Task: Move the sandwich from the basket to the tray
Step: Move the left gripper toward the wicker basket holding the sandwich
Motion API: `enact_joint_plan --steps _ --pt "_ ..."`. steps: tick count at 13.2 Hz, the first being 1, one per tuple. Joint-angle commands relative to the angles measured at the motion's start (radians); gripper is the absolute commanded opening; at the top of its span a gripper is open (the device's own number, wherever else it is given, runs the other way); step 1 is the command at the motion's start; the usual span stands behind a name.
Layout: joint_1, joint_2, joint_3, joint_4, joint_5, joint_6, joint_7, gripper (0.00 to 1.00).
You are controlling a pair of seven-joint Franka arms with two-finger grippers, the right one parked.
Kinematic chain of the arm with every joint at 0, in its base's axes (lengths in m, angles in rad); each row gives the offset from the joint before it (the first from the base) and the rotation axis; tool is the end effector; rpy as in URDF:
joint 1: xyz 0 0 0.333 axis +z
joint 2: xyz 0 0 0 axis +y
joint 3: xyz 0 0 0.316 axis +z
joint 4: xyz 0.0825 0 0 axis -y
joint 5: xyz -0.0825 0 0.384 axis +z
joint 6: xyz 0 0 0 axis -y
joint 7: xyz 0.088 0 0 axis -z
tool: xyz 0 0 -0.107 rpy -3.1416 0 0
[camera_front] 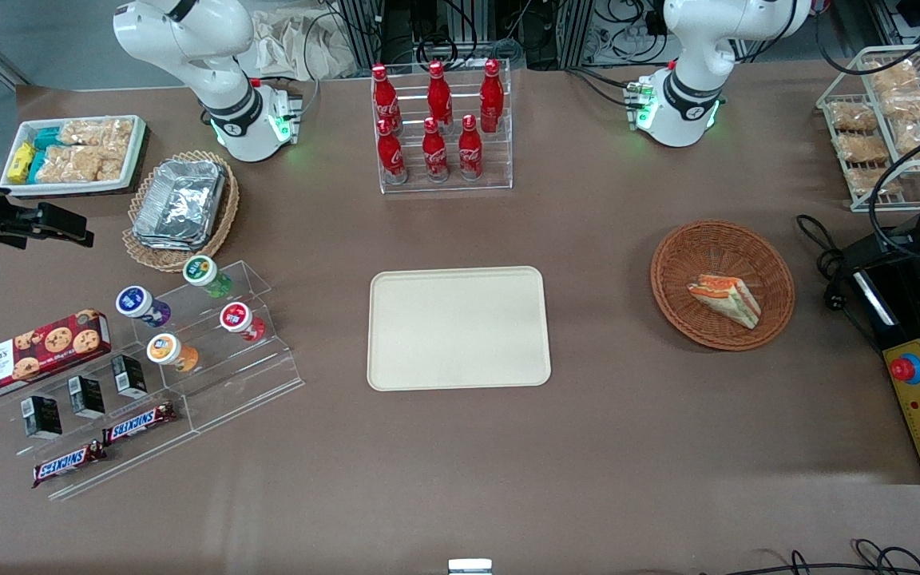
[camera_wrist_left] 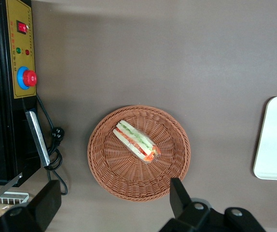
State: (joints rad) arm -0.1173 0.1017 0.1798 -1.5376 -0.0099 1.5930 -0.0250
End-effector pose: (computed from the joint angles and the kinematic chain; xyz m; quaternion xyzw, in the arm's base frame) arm 0.5847 0.0304 0.5850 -0.9988 -0.0437 0.0224 0.0037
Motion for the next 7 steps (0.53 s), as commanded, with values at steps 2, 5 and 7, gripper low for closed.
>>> enact_joint_plan --steps 2,5,7 --pt "0.005 0.001 0.0 0.01 0.008 -0.018 0.014 0.99" --pt "0.005 0.003 0.0 -0.001 0.001 -0.053 -0.004 0.99" --pt "0.005 -0.002 0.0 -0.047 -0.002 -0.062 -0.159 0.99"
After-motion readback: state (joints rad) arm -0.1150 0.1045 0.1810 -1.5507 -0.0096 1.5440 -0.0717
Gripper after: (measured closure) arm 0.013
